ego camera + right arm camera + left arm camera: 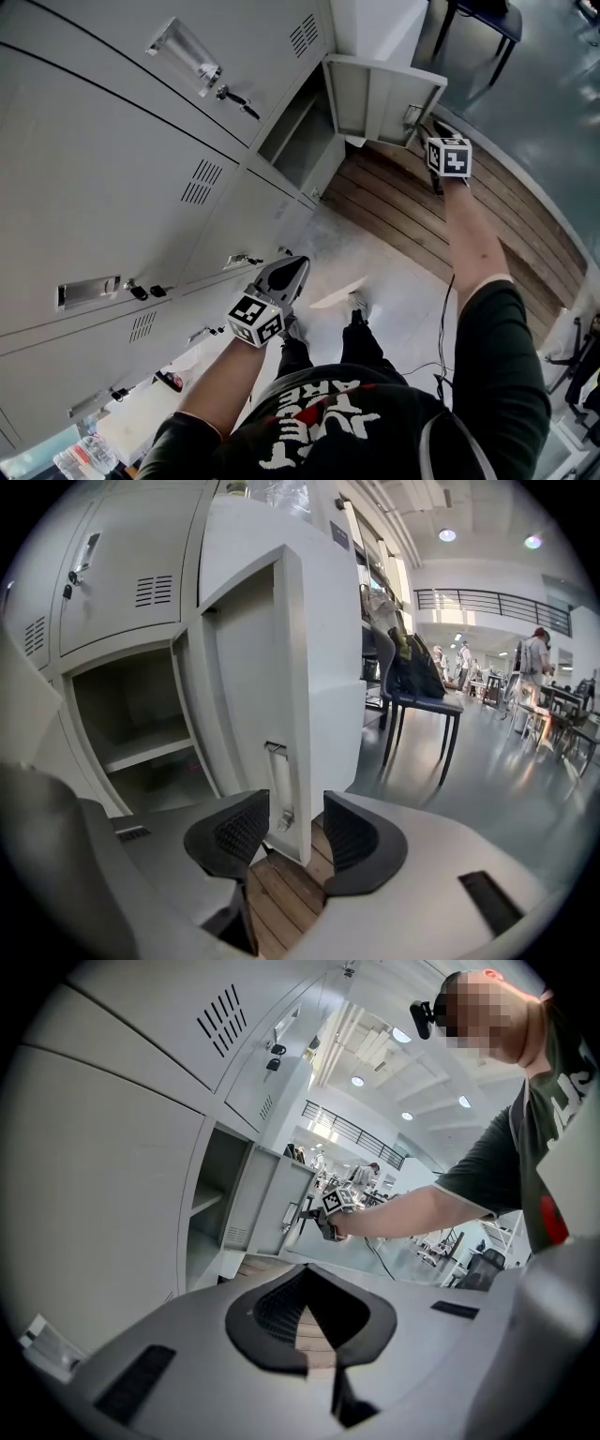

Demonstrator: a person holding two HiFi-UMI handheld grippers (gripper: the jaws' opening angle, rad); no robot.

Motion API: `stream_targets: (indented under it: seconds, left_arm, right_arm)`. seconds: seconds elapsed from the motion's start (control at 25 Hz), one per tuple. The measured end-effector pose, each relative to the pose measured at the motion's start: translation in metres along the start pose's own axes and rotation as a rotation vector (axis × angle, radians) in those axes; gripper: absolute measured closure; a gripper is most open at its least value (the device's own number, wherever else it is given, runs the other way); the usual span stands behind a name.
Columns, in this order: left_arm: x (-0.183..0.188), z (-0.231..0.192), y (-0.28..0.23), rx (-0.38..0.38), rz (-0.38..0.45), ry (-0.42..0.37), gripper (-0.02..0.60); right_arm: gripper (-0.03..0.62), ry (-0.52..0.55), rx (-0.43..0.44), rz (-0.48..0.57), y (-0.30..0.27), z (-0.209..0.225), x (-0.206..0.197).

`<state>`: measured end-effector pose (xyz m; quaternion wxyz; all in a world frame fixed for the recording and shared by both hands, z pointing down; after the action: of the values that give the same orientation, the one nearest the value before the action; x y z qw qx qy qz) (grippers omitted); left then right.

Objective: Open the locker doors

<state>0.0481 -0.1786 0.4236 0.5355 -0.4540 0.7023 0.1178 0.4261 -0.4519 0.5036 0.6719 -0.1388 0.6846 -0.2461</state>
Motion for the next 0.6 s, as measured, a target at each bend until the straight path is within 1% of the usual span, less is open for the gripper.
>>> stream_targets:
  seconds: [0.12,0.24,0.36,0.44,0.52,0.6]
  left_arm:
    - [0.009,0.001,0.002,-0.016,0.014,-0.013,0.575]
    - [0.021,0.003,0.011,-0.035,0.032,-0.032,0.575]
    - [0.035,0.005,0.025,-0.049,0.055,-0.047,0.575]
    - [0.042,0.009,0.04,-0.058,0.065,-0.05,0.575]
    - [0.048,0.013,0.055,-0.074,0.071,-0.061,0.575]
    - [0.052,0.017,0.067,-0.088,0.079,-0.071,0.575]
  right_arm:
    - [0.413,-0.041,0.026,-0.003,0.027,-0.018,-0.021]
    - [0.413,-0.086,0.083,0.007,0.067,-0.056,-0.04]
    - [0.418,-0.12,0.151,0.019,0.115,-0.107,-0.054]
    - [0.435,-0.137,0.195,0.025,0.15,-0.146,-0.061]
    - [0.461,-0.133,0.238,0.034,0.184,-0.183,-0.063]
    - [0.482,-0.106,0.282,0.043,0.215,-0.219,-0.061]
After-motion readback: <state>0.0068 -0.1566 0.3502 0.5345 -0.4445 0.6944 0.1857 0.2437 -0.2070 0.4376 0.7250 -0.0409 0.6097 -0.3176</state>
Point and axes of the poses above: the fingertips, and each gripper's own axes: y backward along the fingers, z to its right, x out of its top, the point moved 2 cm from there along y, backward along the fingers, and after that the axes turned 4 degrees about z, right-handed, at the moved point
